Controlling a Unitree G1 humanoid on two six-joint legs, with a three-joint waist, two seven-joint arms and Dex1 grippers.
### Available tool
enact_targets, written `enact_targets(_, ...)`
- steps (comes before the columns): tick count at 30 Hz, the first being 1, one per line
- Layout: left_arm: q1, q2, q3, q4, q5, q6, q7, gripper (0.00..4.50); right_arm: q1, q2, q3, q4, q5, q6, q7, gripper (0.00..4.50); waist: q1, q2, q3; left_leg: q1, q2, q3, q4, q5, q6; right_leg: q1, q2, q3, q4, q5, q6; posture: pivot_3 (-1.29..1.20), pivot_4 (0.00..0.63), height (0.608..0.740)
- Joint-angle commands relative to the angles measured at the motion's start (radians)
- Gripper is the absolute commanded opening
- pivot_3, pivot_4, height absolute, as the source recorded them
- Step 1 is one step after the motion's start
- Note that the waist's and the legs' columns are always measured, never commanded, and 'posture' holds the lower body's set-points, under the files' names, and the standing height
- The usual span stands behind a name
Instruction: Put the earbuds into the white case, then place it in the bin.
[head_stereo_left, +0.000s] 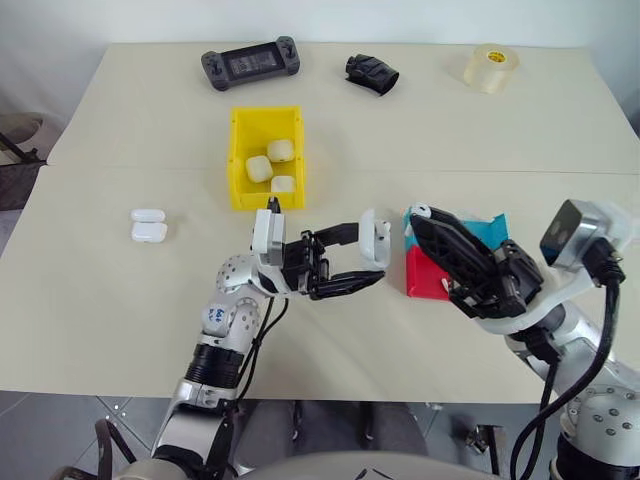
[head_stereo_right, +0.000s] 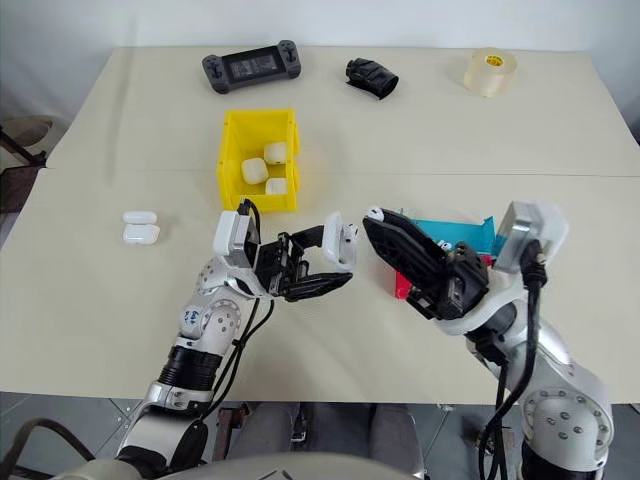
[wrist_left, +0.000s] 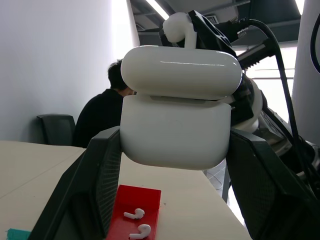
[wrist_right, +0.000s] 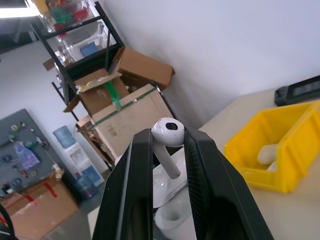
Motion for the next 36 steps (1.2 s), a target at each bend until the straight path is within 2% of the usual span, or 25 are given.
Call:
enact_targets(1, -0.013, -0.012, -0.008, -0.011, -0.002, -0.005, -0.002, 2.77, 0.004, 0.006, 0.042, -0.015, -0.027, -0.036, 0.011, 0.51, 0.000, 0.000, 0.000, 0.000, 0.000, 0.000, 0.000, 0.000, 0.000, 0.000, 0.000, 0.000, 0.000, 0.000, 0.000, 0.00, 0.150, 0.740)
enact_targets(11, -0.013, -0.022, -0.008, -0.022, -0.003, -0.005, 0.010, 2.77, 0.021, 0.008, 0.104, 0.036, -0.078, -0.080, 0.047, 0.51, 0.000, 0.000, 0.000, 0.000, 0.000, 0.000, 0.000, 0.000, 0.000, 0.000, 0.000, 0.000, 0.000, 0.000, 0.000, 0.00, 0.150, 0.740)
enact_targets(36, -0.027, -0.036, 0.029, -0.020, -0.015, -0.008, 0.052, 2.77, 0.118, -0.041, 0.136, 0.064, -0.162, -0.106, 0.092, 0.51, 0.001, 0.000, 0.000, 0.000, 0.000, 0.000, 0.000, 0.000, 0.000, 0.000, 0.000, 0.000, -0.001, 0.000, 0.000, 0.00, 0.150, 0.740)
